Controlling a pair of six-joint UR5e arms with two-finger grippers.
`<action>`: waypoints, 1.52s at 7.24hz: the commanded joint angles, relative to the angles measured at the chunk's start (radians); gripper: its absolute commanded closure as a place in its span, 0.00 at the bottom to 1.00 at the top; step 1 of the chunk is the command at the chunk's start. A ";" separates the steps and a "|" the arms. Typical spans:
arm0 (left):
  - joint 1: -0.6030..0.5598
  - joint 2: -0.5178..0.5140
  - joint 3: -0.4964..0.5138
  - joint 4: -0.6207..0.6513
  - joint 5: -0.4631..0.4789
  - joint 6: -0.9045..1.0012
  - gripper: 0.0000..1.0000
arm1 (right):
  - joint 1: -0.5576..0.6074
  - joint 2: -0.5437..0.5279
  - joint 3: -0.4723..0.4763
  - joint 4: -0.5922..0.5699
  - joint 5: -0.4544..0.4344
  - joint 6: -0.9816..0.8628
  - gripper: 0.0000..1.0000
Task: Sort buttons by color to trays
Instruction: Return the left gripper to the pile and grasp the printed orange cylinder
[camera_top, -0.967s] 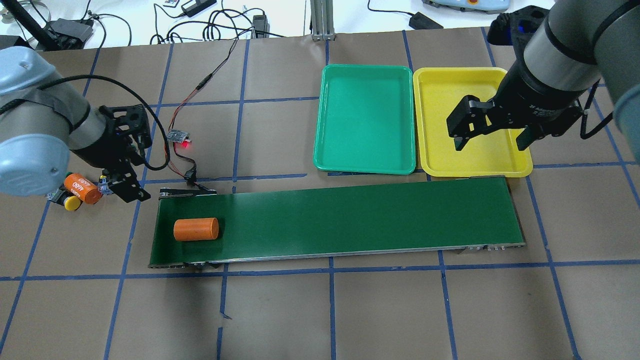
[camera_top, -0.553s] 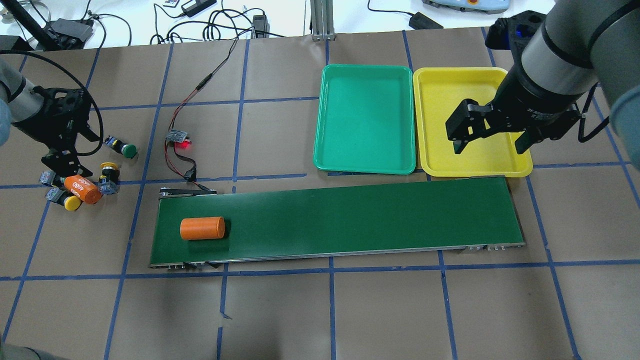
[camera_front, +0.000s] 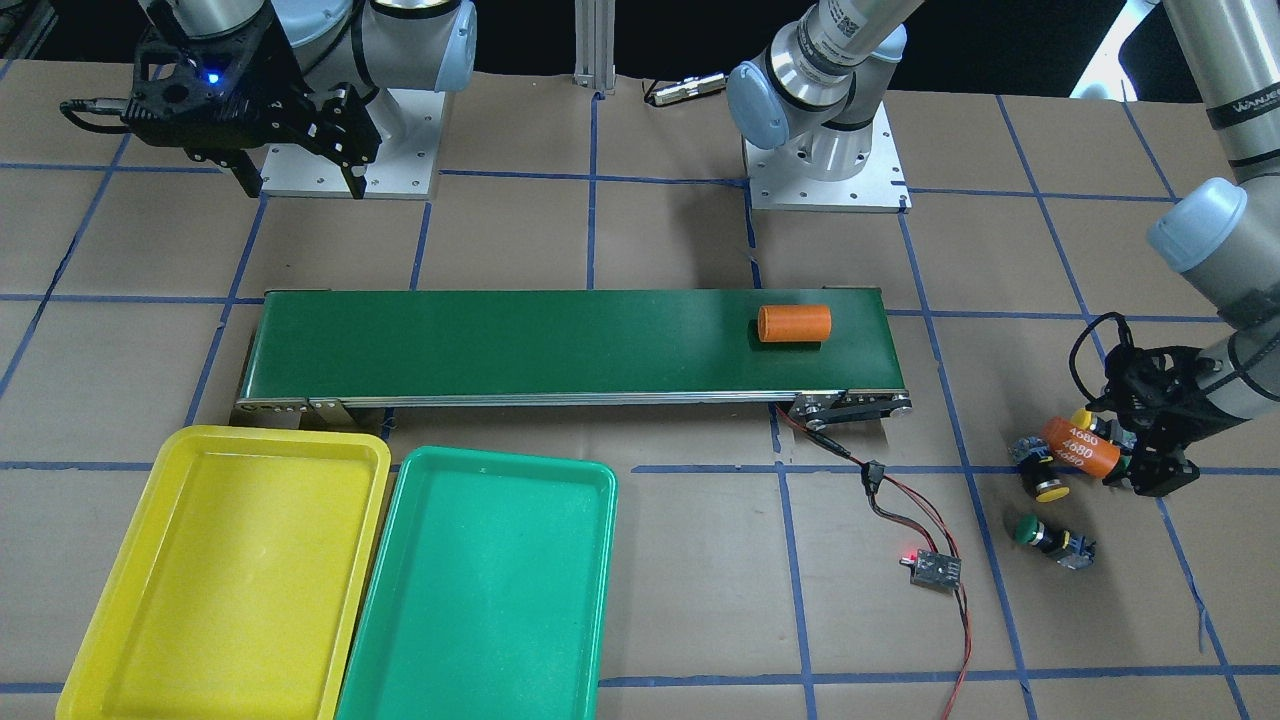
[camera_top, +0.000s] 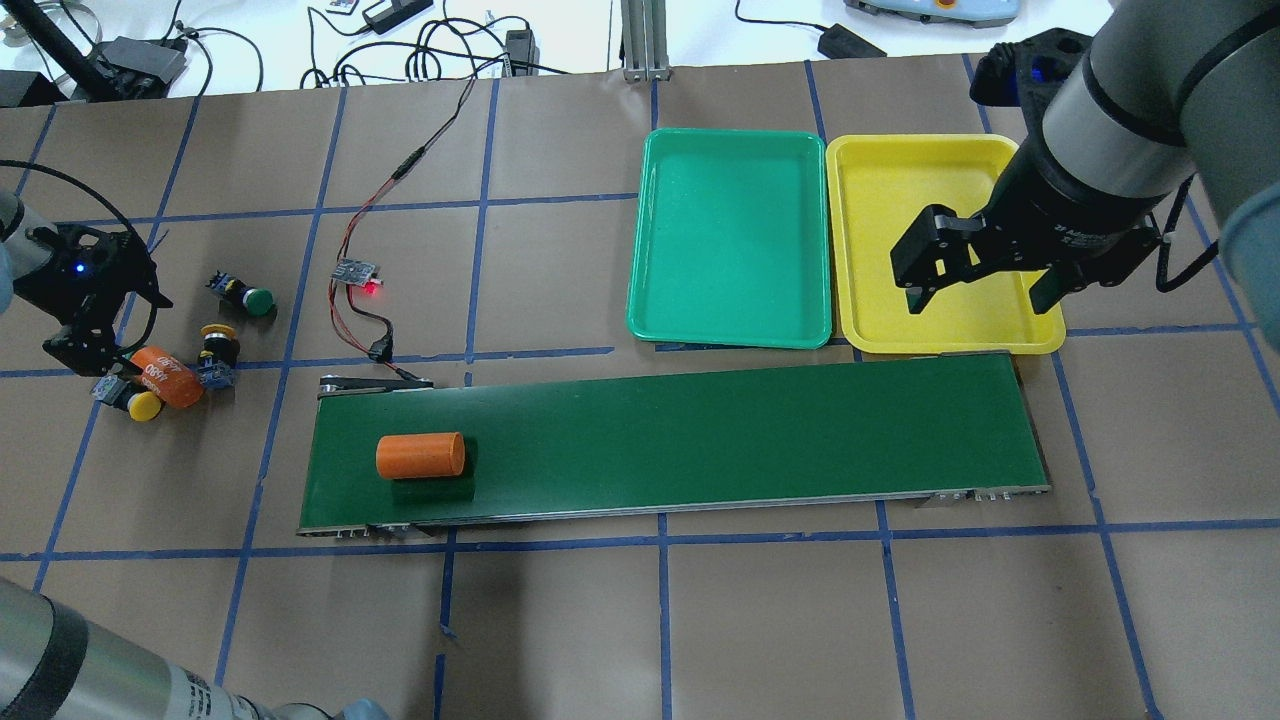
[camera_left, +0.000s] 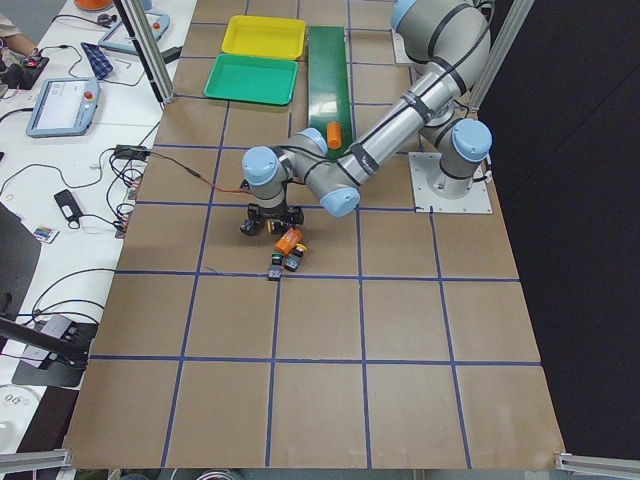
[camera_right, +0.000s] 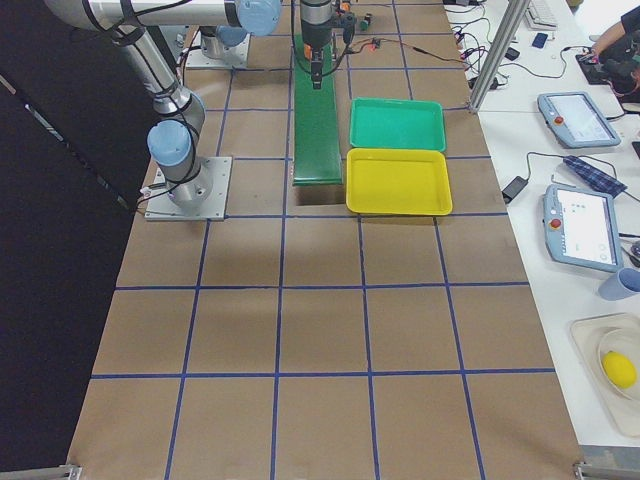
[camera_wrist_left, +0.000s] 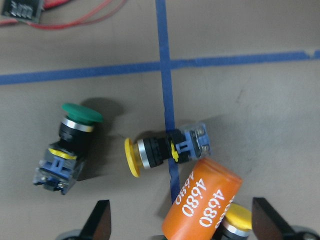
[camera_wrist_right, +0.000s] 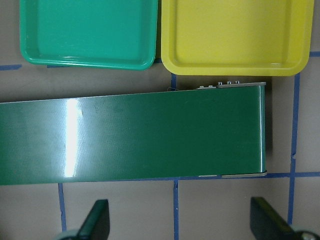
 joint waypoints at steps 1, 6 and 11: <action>0.022 -0.033 -0.011 0.017 0.001 0.016 0.00 | 0.001 -0.008 0.015 -0.004 0.000 -0.001 0.00; 0.054 -0.068 -0.014 0.020 -0.046 0.013 0.21 | 0.003 -0.008 0.020 -0.013 -0.168 -0.002 0.00; 0.075 -0.015 -0.048 -0.009 -0.134 -0.094 0.84 | -0.002 0.033 -0.058 0.018 -0.141 -0.011 0.00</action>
